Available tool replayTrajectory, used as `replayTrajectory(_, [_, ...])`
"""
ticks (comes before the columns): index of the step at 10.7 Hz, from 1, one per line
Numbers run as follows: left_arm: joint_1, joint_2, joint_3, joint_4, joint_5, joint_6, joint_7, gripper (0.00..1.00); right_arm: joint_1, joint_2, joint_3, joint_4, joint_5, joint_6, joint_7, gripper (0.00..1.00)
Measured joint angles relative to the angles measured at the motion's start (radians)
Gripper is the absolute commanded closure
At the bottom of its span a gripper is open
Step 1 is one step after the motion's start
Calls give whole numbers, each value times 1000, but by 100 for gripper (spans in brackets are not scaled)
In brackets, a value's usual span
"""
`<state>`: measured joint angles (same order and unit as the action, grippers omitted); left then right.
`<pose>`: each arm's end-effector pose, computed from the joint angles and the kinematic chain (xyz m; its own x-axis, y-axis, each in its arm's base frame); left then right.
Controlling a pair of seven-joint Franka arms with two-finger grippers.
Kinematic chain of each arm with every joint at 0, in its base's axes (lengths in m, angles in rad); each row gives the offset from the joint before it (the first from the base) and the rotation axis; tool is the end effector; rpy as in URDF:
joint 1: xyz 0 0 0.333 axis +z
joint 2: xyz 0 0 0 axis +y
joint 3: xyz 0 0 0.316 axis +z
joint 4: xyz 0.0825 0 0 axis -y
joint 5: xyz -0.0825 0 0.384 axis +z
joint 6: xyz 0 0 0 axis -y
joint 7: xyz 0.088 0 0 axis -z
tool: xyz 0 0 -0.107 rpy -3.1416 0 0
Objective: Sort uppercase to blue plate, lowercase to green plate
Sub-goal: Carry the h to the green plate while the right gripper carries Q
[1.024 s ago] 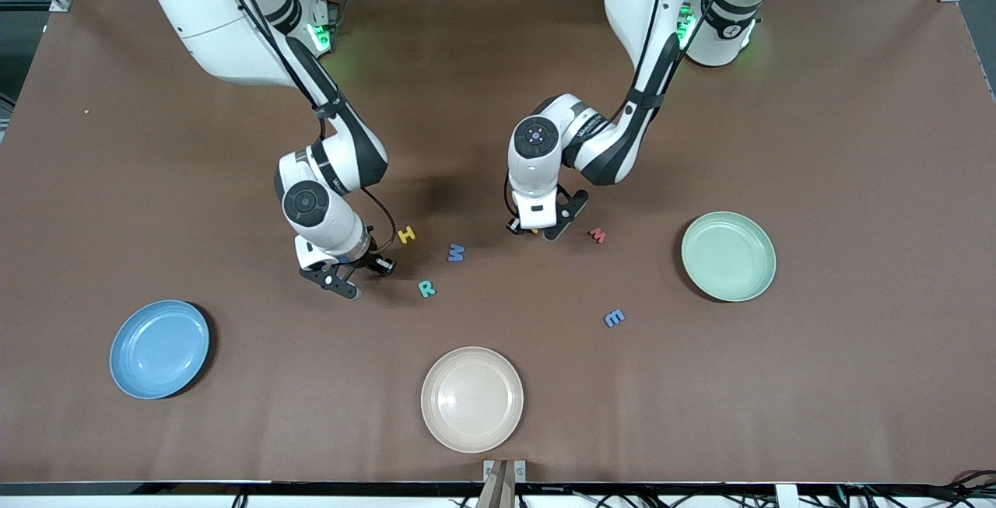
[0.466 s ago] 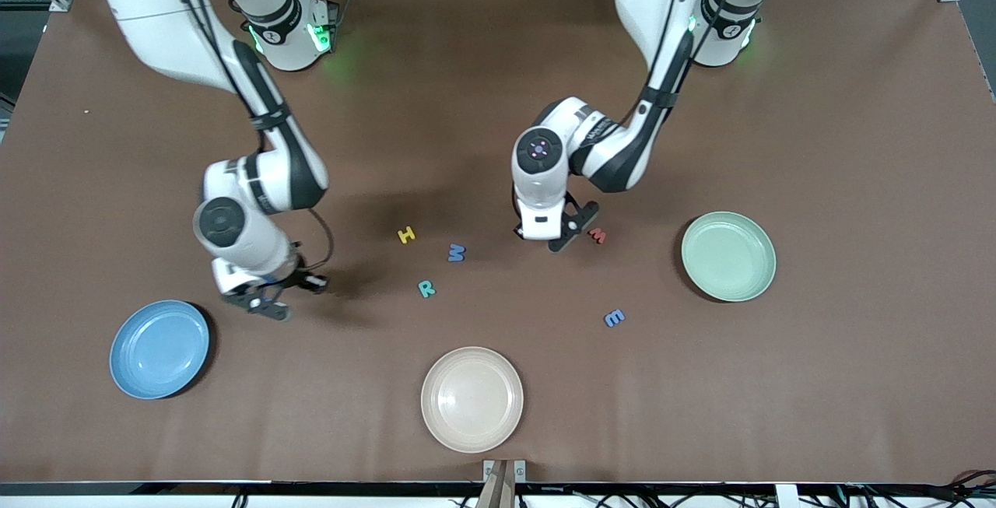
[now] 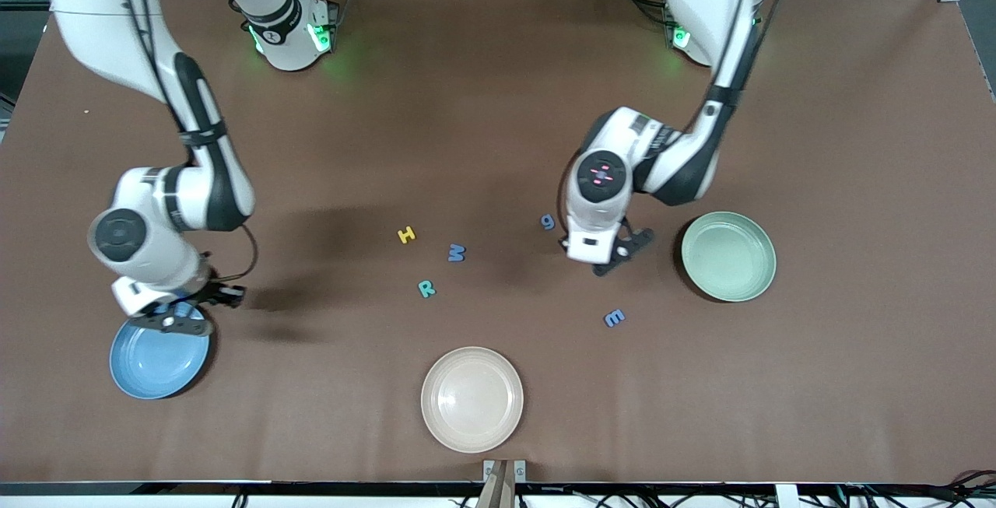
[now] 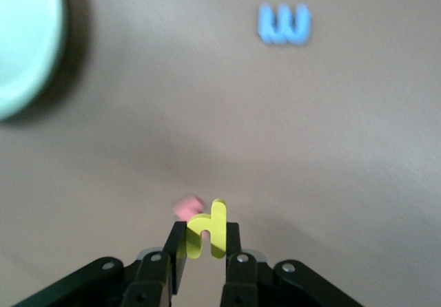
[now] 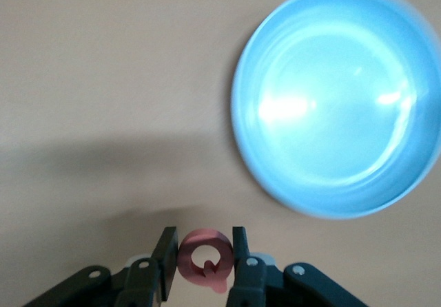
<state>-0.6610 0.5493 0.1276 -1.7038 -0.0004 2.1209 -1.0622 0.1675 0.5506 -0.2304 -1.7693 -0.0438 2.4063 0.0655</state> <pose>0.5632 -0.3417 0.2662 0.8703 0.4926 -0.0045 0.4869 -0.8615 -0.1439 0.6702 -0.0281 0.2675 0.9934 -0.0505 0.1027 -0.0652 -0.9873 0.1451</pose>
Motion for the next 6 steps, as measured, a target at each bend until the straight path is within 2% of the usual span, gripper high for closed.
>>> replayTrajectory(3, [129, -91, 0, -108, 52, -2, 208, 96, -77, 38, -1, 93, -8, -6, -230, 99])
replayTrajectory(4, [171, -120, 0, -149, 65, 4, 261, 100, -103, 63, -1, 129, -10, -6, -306, 57])
replayTrajectory(5, [209, -143, 0, -192, 72, 30, 315, 100, -122, 85, -1, 159, -11, -6, -361, 1])
replayTrajectory(6, [245, -160, 0, -248, 89, 90, 365, 100, -133, 102, -1, 177, -11, -6, -393, 0])
